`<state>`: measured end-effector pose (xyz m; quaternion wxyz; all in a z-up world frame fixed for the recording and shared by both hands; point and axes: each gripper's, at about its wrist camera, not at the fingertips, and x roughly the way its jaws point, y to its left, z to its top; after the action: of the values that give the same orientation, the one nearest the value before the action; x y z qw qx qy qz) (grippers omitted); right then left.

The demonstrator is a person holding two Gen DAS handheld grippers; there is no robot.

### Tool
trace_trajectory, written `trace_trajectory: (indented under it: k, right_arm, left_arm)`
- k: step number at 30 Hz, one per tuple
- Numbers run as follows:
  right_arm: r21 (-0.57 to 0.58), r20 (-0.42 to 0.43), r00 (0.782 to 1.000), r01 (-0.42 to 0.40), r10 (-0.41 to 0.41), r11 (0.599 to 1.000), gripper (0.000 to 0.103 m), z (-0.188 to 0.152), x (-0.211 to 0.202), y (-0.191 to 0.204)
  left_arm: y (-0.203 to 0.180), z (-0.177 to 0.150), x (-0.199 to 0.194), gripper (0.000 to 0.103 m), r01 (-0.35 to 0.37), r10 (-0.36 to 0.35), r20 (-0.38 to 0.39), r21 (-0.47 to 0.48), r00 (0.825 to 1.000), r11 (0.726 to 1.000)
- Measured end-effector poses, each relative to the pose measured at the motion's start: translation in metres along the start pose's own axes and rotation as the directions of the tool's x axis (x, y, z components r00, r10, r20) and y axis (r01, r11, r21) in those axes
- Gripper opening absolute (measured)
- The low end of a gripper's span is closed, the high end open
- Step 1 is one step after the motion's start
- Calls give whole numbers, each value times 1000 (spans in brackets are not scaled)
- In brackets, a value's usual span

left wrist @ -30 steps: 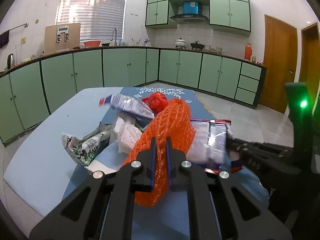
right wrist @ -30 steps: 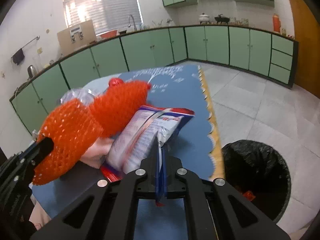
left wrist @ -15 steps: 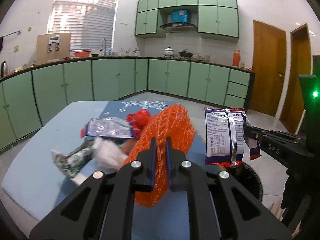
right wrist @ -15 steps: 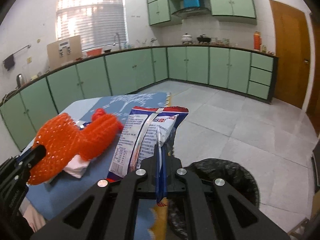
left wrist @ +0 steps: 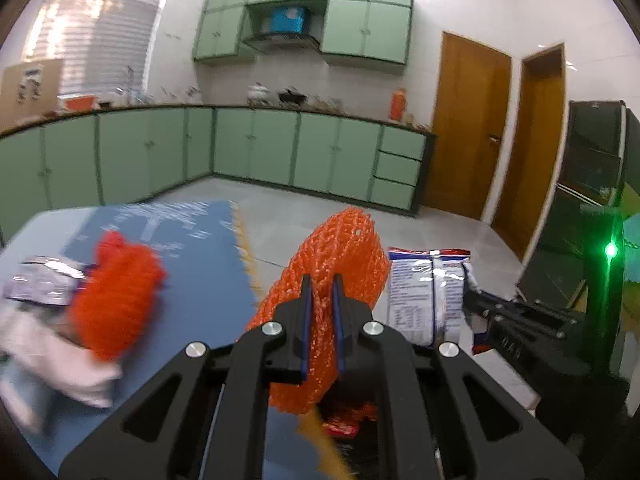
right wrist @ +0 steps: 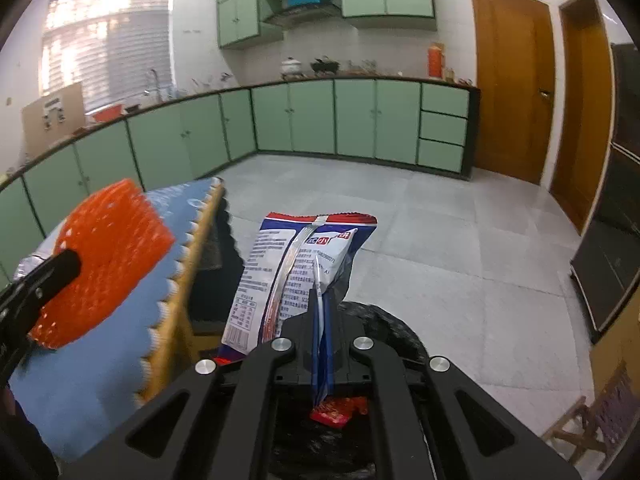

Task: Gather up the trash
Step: 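Carry the net and packet over the bin and open both grippers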

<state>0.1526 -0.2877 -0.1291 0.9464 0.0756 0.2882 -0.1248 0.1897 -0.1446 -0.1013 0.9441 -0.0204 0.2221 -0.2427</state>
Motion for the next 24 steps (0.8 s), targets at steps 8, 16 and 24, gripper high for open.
trace_trajectory:
  k: [8,16,24]
  right_arm:
    - [50,-80,996,36,-32,998,11,-13,30,-36]
    - [77,-76,997,36,-30,996,35,-14,32,-49]
    - [91,-54,998,28,-23,995,35,-11,21,-52]
  left_arm:
    - [-22,-10,63,22,72,-70,-96,18,993,997]
    - [-23,-8,80,38,100,-98,-118,10,988,995]
    - [-12,2,68,45,87,-86,-90,8,992,996]
